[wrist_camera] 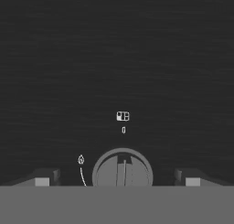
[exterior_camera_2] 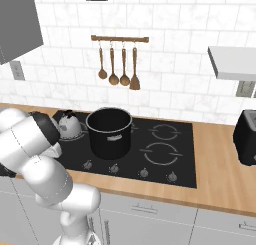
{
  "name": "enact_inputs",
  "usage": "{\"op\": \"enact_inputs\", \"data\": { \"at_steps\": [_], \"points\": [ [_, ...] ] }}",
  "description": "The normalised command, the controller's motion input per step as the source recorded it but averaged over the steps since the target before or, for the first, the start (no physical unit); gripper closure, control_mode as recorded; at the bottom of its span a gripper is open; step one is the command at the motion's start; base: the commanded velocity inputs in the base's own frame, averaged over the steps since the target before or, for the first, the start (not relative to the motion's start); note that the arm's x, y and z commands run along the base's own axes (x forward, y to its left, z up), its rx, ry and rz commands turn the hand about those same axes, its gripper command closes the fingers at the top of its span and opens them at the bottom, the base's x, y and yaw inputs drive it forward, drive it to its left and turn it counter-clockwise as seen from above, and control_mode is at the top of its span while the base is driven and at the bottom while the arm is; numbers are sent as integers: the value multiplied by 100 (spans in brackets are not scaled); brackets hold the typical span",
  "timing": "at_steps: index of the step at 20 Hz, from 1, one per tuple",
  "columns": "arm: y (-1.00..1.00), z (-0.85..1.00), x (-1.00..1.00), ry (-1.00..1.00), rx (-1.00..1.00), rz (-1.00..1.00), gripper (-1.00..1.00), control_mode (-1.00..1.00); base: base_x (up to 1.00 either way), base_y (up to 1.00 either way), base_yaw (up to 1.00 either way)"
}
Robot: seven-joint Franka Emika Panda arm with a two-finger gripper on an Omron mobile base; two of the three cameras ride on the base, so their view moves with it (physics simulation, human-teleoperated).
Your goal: Pick the kettle from the counter and place it on a stove burner. Then turn the burner on.
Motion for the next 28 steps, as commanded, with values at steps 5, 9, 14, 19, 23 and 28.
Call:
{"op": "enact_inputs", "data": {
  "at_steps": [5,9,14,19,23,28],
  "points": [
    [0,0,31,0,0,0,-100,-100,0,0,0],
    [0,0,5,0,0,0,-100,-100,0,0,0],
    [0,0,0,0,0,0,100,-100,0,0,0],
    [0,0,0,0,0,0,100,-100,0,0,0],
    [0,0,-4,-2,0,1,100,-100,0,0,0],
    [4,0,-23,-5,-10,21,100,-100,0,0,0]
  ]
}}
